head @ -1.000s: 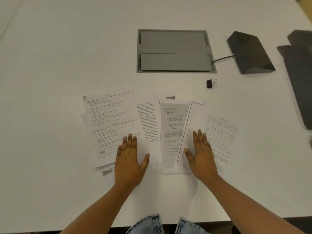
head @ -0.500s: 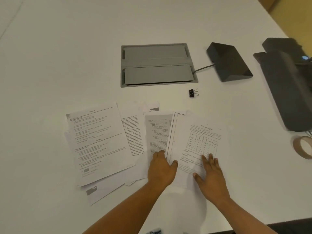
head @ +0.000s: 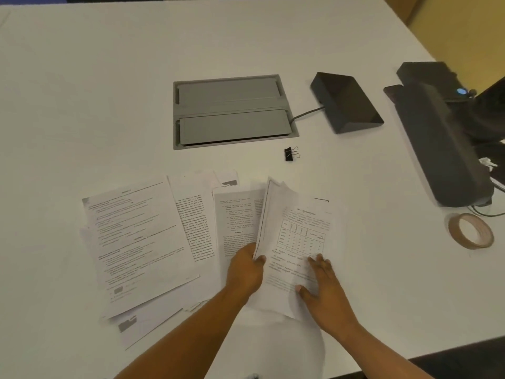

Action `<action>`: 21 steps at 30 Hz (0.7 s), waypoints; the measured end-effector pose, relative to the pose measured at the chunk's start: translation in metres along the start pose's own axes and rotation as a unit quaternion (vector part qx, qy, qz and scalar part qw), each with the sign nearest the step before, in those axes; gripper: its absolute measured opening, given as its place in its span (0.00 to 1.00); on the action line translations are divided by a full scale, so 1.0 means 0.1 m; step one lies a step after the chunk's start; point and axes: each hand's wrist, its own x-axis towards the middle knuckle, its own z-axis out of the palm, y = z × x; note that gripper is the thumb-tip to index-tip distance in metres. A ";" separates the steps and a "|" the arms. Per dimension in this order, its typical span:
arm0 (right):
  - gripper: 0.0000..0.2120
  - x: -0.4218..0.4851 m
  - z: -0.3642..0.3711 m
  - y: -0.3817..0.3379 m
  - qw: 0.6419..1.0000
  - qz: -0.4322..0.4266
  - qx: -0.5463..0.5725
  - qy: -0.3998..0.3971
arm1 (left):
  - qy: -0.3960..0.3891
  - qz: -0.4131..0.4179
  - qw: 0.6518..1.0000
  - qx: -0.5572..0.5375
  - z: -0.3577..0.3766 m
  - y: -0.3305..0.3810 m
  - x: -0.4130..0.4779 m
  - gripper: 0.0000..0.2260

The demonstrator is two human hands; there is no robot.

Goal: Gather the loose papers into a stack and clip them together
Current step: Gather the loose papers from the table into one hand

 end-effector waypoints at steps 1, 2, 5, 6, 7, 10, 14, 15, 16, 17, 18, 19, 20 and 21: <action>0.34 -0.01 -0.05 0.01 0.999 0.017 0.013 0.040 | 0.001 0.007 1.000 -0.019 -0.03 -0.02 -0.03 0.17; 0.33 -0.03 -0.11 0.02 0.995 0.042 0.031 0.083 | 0.003 0.008 0.999 -0.039 -0.06 -0.03 -0.07 0.18; 0.35 -0.07 -0.29 0.01 0.970 0.127 0.131 0.159 | 0.026 -0.018 0.995 -0.098 -0.16 -0.09 -0.22 0.18; 0.35 -0.08 -0.35 -0.01 0.960 0.150 0.184 0.151 | 0.032 -0.030 0.992 -0.121 -0.19 -0.11 -0.29 0.17; 0.35 -0.09 -0.40 -0.04 0.946 0.169 0.245 0.128 | 0.035 -0.039 0.988 -0.142 -0.21 -0.12 -0.35 0.15; 0.25 -0.15 -0.47 -0.11 0.909 0.191 0.368 0.039 | 0.035 -0.062 0.979 -0.189 -0.29 -0.21 -0.51 0.10; 0.12 -0.21 -0.43 -0.20 0.893 0.171 0.416 -0.002 | 0.005 -0.065 0.979 -0.192 -0.46 -0.31 -0.61 0.09; 0.11 -0.23 -0.41 -0.25 0.890 0.162 0.426 -0.003 | 0.004 -0.063 0.980 -0.190 -0.51 -0.33 -0.62 0.10; 0.11 -0.25 -0.40 -0.30 0.887 0.154 0.434 -0.007 | 0.006 -0.059 0.981 -0.187 -0.56 -0.35 -0.63 0.10; 0.11 -0.27 -0.38 -0.34 0.887 0.146 0.438 -0.013 | 0.011 -0.052 0.982 -0.183 -0.60 -0.37 -0.62 0.10; 0.10 -0.28 -0.37 -0.40 0.889 0.139 0.436 -0.020 | 0.019 -0.048 0.982 -0.179 -0.65 -0.40 -0.62 0.11; 0.10 -0.28 -0.35 -0.45 0.894 0.131 0.427 -0.027 | 0.029 -0.047 0.983 -0.178 -0.70 -0.42 -0.62 0.11; 0.09 -0.27 -0.34 -0.48 0.901 0.126 0.415 -0.032 | 0.041 -0.048 0.982 -0.179 -0.75 -0.45 -0.62 0.11; 0.08 -0.26 -0.32 -0.51 0.908 0.124 0.399 -0.033 | 0.053 -0.052 0.981 -0.182 -0.81 -0.49 -0.63 0.11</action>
